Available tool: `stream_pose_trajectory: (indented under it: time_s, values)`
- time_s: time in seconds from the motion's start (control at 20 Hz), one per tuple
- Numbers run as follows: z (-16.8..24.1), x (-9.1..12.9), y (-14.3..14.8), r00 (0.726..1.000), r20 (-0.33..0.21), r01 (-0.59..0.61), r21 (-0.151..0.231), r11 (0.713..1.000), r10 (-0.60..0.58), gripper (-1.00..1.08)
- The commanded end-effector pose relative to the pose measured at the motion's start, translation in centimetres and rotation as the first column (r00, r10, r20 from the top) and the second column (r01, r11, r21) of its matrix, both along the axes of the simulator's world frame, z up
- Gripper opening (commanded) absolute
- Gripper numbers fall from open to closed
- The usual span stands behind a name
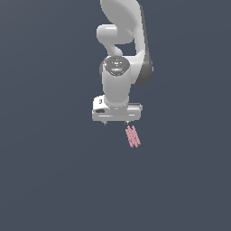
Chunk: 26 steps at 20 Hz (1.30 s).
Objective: Pick up the object and move it to a goal position.
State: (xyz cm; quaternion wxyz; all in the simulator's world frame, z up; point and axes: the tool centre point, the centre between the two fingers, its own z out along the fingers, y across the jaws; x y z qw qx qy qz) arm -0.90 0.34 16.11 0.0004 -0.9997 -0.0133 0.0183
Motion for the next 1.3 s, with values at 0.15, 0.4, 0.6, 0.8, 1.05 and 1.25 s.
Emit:
stream_pose_trajectory:
  time_s: [0.15, 0.4, 0.6, 0.8, 1.05, 1.25]
  values:
    - [-0.2, -0.1, -0.2, 1.000, -0.008, 0.011, 0.001, 1.000, -0.011, 1.00]
    - [-1.0, -0.8, -1.0, 0.998, -0.042, 0.056, 0.003, 0.998, -0.056, 1.00]
    - [-1.1, -0.8, -1.1, 0.997, -0.044, 0.058, 0.003, 0.998, -0.058, 1.00]
    - [-1.2, -0.8, -0.9, 0.998, -0.042, 0.055, 0.003, 0.999, -0.054, 1.00]
    - [-2.3, -0.5, 0.5, 0.999, -0.031, 0.020, 0.001, 1.000, -0.020, 1.00]
    - [-3.8, -0.2, 2.6, 0.999, -0.014, -0.030, -0.001, 1.000, 0.030, 1.00]
